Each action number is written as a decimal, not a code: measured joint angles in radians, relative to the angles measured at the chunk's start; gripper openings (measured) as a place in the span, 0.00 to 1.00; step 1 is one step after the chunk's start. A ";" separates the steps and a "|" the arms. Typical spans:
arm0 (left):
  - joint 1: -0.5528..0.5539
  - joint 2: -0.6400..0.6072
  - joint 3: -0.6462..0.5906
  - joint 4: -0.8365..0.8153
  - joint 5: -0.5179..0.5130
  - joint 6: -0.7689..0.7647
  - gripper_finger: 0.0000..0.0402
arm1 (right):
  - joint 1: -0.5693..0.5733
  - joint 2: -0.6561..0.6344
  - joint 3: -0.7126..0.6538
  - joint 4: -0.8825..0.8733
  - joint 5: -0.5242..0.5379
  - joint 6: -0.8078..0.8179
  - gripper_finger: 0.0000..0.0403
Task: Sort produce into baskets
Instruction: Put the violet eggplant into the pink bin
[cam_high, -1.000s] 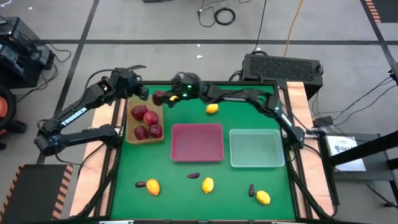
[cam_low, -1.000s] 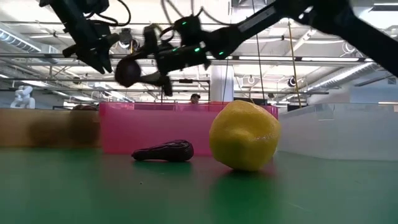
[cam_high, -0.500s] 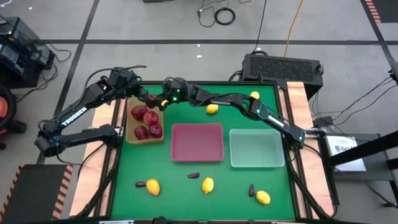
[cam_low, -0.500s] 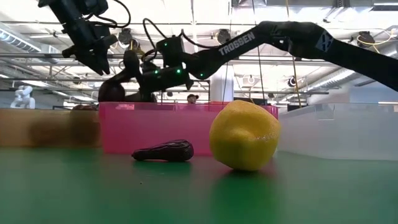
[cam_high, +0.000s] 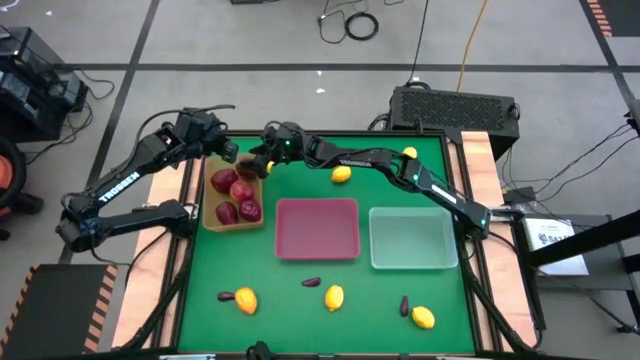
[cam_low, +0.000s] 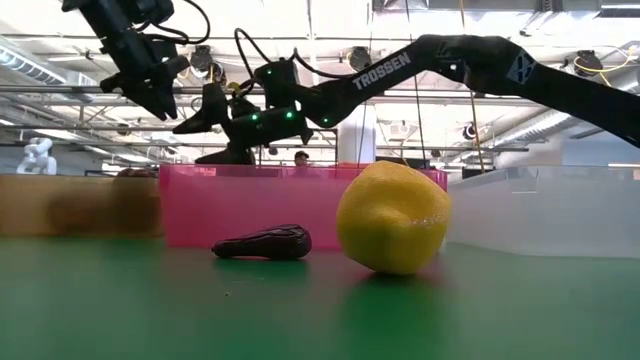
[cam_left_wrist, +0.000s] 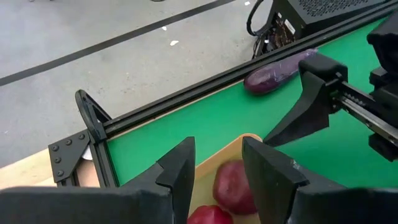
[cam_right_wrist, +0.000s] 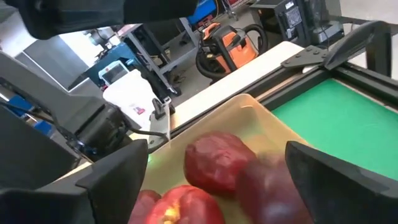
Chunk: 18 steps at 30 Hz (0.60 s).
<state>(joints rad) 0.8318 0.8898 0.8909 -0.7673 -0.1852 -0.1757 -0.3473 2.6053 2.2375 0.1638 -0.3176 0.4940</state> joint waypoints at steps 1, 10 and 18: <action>0.000 0.000 0.000 0.000 0.000 0.000 0.35 | -0.001 0.000 0.000 0.001 0.000 -0.004 0.92; 0.000 0.000 0.000 -0.020 -0.002 -0.001 0.35 | -0.029 0.000 0.000 -0.023 -0.218 0.170 0.92; -0.001 0.000 0.000 -0.029 -0.002 -0.002 0.35 | -0.068 -0.001 0.000 -0.115 -0.580 0.366 0.91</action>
<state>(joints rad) 0.8310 0.8898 0.8909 -0.7960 -0.1867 -0.1772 -0.4149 2.6047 2.2372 0.0489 -0.8978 0.8598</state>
